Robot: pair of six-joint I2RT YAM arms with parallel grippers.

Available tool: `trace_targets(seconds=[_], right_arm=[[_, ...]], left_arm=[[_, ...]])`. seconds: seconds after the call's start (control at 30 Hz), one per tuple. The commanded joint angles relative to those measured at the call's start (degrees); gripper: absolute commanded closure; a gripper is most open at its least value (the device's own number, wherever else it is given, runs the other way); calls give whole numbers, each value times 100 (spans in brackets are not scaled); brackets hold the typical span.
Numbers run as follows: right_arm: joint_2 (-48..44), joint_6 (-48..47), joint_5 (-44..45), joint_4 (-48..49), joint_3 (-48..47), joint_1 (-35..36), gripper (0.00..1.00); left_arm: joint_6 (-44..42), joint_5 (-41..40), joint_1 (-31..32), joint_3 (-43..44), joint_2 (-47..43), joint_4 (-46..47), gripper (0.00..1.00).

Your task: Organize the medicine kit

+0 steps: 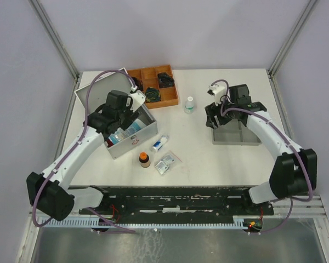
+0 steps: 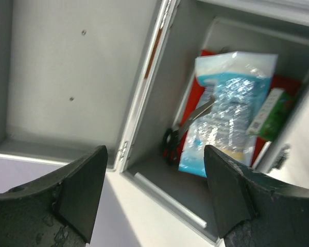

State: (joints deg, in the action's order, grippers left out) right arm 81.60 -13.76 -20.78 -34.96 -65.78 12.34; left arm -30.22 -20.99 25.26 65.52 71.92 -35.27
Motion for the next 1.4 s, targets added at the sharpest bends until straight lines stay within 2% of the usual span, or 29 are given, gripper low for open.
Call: trace_targets(seconds=[0.0, 0.2, 0.47, 0.67, 0.8, 0.9, 1.03, 1.23, 1.37], right_arm=[[757, 545, -322, 1384, -479, 173, 22], [2037, 1004, -284, 2265, -1305, 402, 21], [3515, 1279, -110, 2180, -2713, 591, 26], [3867, 1182, 238, 2081, -3044, 651, 36], [3909, 1127, 497, 2036, -3057, 662, 50], [3816, 1026, 618, 1996, -3003, 668, 53], [3520, 941, 634, 1989, -2878, 669, 65], [2644, 638, 803, 1378, -2710, 654, 88], [1784, 171, 1145, 887, -2292, 580, 98]], left_arm=[[705, 1109, 1, 29, -387, 581, 15], [822, 1618, 5, -617, -832, 1631, 2], [717, 1778, -5, -540, -732, 1691, 1], [690, 1810, -3, -622, -808, 1821, 0], [701, 1870, -3, -660, -859, 1800, 0], [697, 1849, -3, -646, -878, 1770, 0], [684, 1811, 1, -667, -953, 1775, 0], [793, 1807, -4, -691, -1086, 1771, 0], [856, 1811, -1, -710, -1195, 1768, 0]])
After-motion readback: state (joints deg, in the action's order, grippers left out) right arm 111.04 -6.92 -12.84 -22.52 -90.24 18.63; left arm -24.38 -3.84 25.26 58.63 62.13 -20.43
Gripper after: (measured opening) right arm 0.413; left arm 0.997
